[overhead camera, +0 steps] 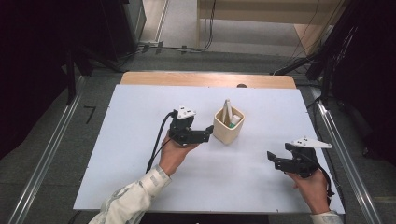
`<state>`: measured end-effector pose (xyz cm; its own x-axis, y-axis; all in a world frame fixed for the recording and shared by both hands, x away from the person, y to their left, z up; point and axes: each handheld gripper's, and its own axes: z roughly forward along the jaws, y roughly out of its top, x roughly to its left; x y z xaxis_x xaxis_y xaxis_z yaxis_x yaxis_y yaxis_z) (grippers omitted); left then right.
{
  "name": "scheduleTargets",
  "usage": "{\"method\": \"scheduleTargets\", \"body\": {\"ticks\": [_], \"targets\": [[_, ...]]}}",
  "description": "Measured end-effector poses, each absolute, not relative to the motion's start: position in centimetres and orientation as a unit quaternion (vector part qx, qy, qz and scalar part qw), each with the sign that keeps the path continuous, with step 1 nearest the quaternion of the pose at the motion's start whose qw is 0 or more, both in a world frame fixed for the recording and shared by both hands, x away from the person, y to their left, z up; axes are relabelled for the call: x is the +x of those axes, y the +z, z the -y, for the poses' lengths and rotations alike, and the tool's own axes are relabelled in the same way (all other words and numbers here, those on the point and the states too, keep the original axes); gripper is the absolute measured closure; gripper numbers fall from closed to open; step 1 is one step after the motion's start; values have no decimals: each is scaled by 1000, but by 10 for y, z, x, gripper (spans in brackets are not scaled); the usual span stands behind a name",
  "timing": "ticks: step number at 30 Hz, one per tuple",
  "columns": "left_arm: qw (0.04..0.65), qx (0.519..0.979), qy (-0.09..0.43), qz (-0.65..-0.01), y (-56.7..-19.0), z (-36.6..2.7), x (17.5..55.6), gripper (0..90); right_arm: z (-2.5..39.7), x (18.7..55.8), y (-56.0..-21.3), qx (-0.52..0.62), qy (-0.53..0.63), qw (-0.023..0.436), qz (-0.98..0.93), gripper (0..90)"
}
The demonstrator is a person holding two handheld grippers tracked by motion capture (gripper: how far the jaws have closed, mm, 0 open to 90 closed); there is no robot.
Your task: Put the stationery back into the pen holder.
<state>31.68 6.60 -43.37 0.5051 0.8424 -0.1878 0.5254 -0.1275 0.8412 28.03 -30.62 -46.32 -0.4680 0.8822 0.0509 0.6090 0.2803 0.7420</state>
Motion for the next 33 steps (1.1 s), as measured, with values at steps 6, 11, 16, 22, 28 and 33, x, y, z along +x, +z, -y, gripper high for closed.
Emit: {"method": "scheduleTargets", "body": {"ticks": [6, 11, 16, 22, 28, 33], "targets": [[457, 724, 180, -485, -445, -86, 310, 160, 307, 280, -464, 480, 361, 191, -776, 174], [450, 716, 187, -500, -453, -105, 302, 158, 307, 280, -464, 483, 359, 189, -776, 174], [446, 711, 193, -508, -455, -122, 292, 148, 307, 280, -465, 483, 358, 189, -777, 174], [444, 700, 202, -521, -457, -141, 280, 143, 308, 279, -465, 485, 357, 188, -776, 174], [430, 696, 206, -536, -466, -159, 267, 122, 309, 279, -465, 488, 357, 190, -774, 173], [428, 686, 211, -549, -468, -173, 256, 122, 312, 278, -466, 492, 356, 189, -772, 173]]}}
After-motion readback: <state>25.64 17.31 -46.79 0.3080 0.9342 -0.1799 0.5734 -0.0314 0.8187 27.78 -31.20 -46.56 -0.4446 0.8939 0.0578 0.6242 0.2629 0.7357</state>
